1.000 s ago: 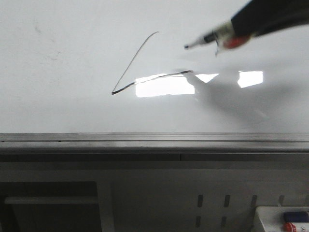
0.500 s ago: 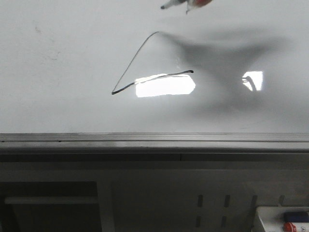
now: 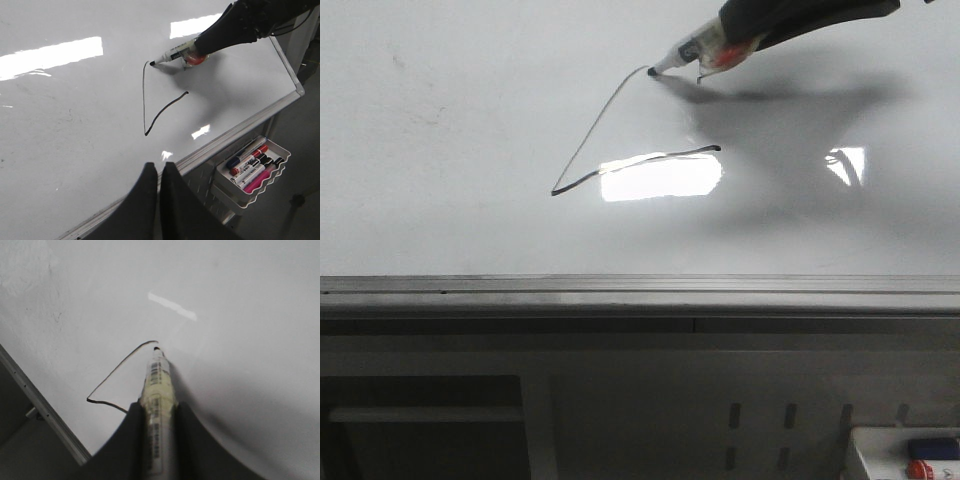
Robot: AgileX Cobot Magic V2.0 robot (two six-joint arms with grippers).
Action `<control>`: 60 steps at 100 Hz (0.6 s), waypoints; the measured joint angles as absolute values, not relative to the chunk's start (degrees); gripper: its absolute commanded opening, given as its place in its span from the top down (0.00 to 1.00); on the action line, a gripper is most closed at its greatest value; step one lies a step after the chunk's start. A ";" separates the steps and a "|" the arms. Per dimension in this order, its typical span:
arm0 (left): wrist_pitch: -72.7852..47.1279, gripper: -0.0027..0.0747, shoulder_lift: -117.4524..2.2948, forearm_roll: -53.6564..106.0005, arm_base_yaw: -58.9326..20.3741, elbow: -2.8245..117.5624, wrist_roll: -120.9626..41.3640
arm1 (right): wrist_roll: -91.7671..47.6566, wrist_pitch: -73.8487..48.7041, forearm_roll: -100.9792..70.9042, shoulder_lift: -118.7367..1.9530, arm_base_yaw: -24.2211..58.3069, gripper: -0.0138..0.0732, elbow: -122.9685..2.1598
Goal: Write number 4 on whiteboard
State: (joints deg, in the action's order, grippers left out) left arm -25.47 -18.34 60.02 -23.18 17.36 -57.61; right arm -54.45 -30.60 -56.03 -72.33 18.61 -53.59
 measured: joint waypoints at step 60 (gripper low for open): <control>-25.10 0.99 -18.34 60.02 -23.18 17.36 -57.61 | -54.45 -30.89 -56.98 -73.64 18.86 0.89 -54.04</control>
State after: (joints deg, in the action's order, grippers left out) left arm -25.10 -18.34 60.02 -23.18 17.36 -57.61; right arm -54.45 -30.89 -56.98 -73.64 18.86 -54.04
